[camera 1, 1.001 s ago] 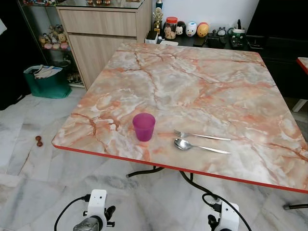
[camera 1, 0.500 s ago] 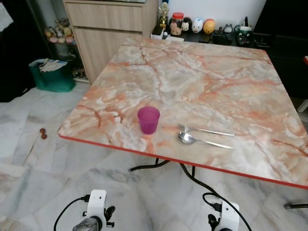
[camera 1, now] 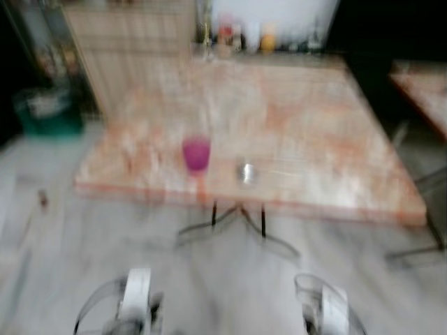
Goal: Setting the table
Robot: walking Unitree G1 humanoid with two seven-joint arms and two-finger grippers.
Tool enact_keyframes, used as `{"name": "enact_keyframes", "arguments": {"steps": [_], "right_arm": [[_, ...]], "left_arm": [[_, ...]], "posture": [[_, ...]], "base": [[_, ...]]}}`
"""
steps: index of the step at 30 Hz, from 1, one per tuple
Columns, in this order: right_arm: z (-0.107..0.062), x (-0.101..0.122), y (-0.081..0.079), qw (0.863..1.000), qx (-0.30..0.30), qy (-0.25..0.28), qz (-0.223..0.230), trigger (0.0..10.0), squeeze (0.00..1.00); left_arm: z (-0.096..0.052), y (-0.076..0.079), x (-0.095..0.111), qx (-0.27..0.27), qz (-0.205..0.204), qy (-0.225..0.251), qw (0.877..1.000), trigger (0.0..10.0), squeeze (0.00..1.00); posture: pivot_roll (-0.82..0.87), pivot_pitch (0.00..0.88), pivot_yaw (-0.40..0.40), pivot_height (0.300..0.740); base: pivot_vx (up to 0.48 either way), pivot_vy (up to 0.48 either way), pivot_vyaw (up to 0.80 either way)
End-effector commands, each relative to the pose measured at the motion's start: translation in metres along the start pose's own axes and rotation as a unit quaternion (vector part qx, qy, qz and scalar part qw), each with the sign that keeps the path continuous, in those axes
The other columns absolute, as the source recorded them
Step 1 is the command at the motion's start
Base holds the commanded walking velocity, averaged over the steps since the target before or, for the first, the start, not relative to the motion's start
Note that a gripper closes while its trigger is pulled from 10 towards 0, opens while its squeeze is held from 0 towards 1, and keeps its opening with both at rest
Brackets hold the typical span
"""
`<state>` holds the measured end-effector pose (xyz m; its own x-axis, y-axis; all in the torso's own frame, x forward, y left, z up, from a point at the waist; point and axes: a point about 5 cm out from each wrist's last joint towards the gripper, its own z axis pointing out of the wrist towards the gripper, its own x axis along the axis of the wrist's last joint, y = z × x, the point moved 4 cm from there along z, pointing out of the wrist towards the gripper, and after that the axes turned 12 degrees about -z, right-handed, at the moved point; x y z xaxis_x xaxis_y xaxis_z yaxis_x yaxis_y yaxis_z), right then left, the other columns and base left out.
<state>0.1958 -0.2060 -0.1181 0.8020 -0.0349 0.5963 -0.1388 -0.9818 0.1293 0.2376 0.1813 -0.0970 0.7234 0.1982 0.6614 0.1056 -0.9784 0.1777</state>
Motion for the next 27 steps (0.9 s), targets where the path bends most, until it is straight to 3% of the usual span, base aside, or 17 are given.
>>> {"name": "enact_keyframes", "arguments": {"steps": [1,22,27], "right_arm": [[0.0000,0.0012,-0.0050,1.000,0.004,0.001,0.006,10.0,0.00],[0.0000,0.0011,-0.0059,1.000,0.007,0.001,0.003,10.0,0.00],[-0.0001,0.0008,-0.0059,1.000,0.006,0.001,0.005,10.0,0.00]], "left_arm": [[-0.0009,-0.0073,0.0030,0.009,0.002,0.003,1.000,10.0,0.00],[-0.0006,-0.0069,0.0029,0.010,0.007,0.001,1.000,10.0,0.00],[-0.0003,-0.0057,0.0025,0.011,0.013,-0.001,1.000,10.0,0.00]], "posture": [[0.06,0.000,-0.027,0.740],[0.06,0.000,-0.024,0.740],[0.06,0.000,-0.024,0.740]], "base": [[-0.289,0.000,0.00],[-0.287,0.000,0.00],[0.000,0.000,0.00]]}}
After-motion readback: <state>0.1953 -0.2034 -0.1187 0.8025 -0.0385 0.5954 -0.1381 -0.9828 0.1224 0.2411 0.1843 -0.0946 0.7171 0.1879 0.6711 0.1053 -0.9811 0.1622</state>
